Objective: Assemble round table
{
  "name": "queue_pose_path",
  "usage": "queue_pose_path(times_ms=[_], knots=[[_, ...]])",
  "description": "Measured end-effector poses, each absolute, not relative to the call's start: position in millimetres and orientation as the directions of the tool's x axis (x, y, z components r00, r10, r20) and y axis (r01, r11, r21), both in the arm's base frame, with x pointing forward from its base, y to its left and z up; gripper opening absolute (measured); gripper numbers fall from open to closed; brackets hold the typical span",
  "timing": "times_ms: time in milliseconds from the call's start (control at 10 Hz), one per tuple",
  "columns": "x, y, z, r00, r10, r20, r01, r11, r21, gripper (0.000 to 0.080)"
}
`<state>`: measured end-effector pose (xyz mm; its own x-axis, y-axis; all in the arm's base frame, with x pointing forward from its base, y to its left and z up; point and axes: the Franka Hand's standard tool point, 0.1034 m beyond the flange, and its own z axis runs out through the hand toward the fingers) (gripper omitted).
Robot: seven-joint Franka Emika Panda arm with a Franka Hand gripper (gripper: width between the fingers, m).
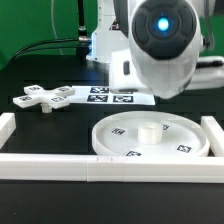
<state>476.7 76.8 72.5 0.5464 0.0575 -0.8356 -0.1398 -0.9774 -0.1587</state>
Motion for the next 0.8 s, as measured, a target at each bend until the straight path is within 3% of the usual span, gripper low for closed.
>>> queue_pose_path(times_ms=[100, 500, 800], knots=[[487, 76, 79.7, 0.563, 0.074, -0.823, -0.129, -0.976, -0.176, 0.0407], [505, 77, 69.2, 0.703, 0.039, -0.71, -0.125, -0.976, -0.177, 0.0409], [530, 69, 101.5, 0.804, 0.057, -0.592, -0.084, -0.975, -0.208, 0.0409]])
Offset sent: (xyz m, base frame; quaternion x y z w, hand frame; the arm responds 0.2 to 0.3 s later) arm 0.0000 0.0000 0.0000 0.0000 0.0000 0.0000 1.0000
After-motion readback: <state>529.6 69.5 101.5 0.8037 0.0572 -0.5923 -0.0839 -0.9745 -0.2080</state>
